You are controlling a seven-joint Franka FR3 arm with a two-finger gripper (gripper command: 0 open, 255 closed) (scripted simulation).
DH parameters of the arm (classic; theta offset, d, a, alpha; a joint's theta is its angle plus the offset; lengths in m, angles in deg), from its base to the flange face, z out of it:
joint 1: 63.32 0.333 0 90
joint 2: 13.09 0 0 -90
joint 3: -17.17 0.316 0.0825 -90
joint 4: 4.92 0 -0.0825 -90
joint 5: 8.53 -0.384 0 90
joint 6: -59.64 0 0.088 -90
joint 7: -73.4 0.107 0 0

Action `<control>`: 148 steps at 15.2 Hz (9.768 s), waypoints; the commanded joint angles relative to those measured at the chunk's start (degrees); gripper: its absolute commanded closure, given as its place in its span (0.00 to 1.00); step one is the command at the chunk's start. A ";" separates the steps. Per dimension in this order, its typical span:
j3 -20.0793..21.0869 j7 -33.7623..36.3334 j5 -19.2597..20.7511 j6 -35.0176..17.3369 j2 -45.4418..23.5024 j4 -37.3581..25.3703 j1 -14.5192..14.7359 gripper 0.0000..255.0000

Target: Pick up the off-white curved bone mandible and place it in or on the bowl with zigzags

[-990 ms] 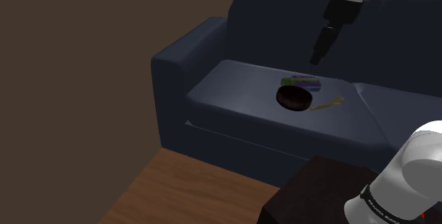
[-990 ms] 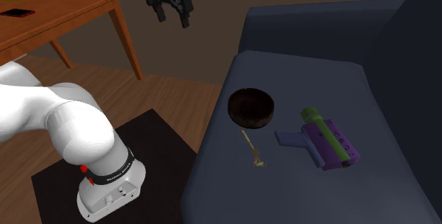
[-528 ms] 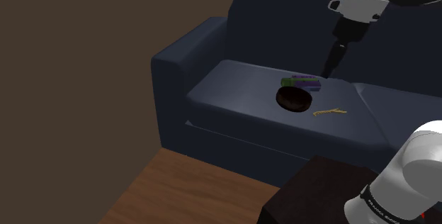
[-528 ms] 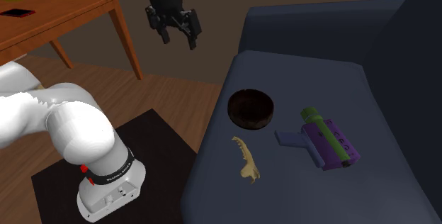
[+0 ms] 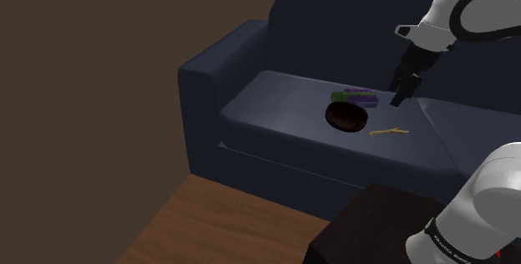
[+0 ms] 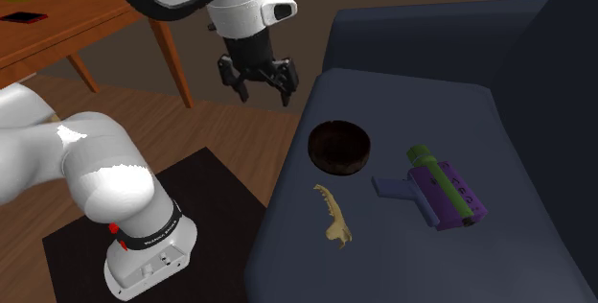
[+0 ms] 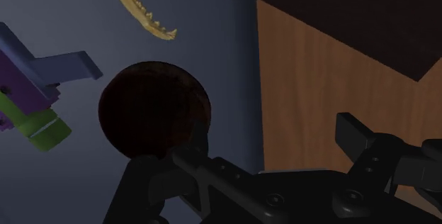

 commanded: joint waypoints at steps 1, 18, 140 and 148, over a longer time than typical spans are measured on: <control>-3.81 -5.12 2.86 -2.92 0.70 2.92 -0.77 0.00; -42.70 -46.98 13.65 -31.10 -23.64 -1.74 10.73 0.00; -34.10 -39.73 -8.33 -15.70 -57.12 -26.93 26.28 0.00; -33.69 -37.67 -5.66 -8.36 -53.57 -31.76 26.86 0.00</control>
